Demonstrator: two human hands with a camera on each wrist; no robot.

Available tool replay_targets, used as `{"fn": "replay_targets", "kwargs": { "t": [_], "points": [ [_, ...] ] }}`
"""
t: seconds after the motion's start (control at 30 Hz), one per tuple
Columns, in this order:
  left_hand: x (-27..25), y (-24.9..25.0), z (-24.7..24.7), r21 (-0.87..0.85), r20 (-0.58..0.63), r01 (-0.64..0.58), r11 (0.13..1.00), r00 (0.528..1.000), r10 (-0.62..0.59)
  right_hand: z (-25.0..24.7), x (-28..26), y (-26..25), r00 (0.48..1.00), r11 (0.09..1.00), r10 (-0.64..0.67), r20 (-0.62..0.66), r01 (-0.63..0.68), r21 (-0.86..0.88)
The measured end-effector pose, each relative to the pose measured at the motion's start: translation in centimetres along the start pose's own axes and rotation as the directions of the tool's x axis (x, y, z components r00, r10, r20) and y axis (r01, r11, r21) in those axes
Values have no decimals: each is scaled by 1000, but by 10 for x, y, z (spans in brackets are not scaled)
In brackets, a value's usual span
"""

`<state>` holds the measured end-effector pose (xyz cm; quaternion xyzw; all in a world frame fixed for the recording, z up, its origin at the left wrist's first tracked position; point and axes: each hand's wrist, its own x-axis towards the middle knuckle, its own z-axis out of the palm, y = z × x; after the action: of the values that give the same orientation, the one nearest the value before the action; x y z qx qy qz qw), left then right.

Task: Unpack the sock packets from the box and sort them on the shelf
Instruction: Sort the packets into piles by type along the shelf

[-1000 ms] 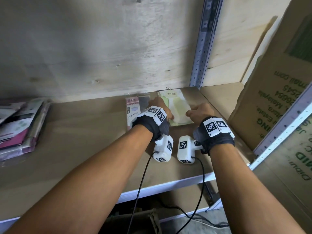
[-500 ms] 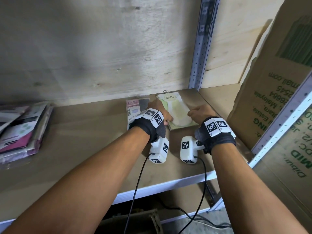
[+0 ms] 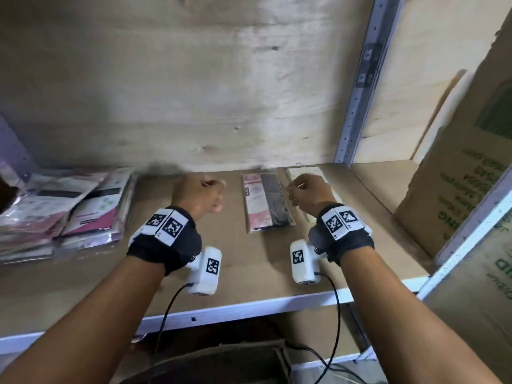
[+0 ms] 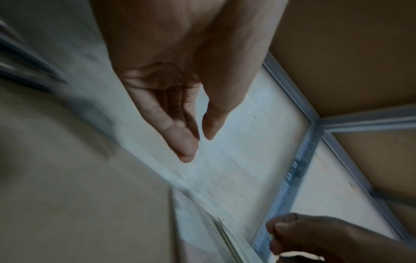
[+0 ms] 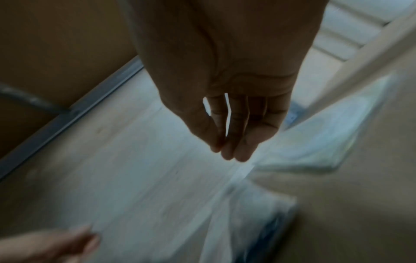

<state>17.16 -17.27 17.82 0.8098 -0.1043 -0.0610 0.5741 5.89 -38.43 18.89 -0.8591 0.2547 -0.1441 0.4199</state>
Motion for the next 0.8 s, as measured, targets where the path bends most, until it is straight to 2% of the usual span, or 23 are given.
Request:
{"fn": "replay_targets", "kwargs": {
  "t": [0.1,0.27,0.4,0.5,0.67,0.8],
  "points": [
    [-4,-28,-56,-41,-91,29,999,995,-32,43,-23,-28,981,993,-115,155,112,26],
    [0,-38,-140,-61,-222,33,998,974,-46,101,-48,-61,939,965,-258,228,261,19],
    [0,-63,-191,-68,-227,113,991,966,-125,140,-57,-92,894,951,-298,334,307,28],
    [0,-80,-220,-59,-271,152,987,949,-162,173,-53,-121,879,949,-300,370,313,26],
    [-5,-85,-240,-92,-278,142,986,947,-162,236,-37,-165,892,986,-167,419,162,48],
    [-7,-79,-242,-97,-270,98,990,955,-121,279,-26,-188,889,979,-127,441,184,-90]
  ]
}}
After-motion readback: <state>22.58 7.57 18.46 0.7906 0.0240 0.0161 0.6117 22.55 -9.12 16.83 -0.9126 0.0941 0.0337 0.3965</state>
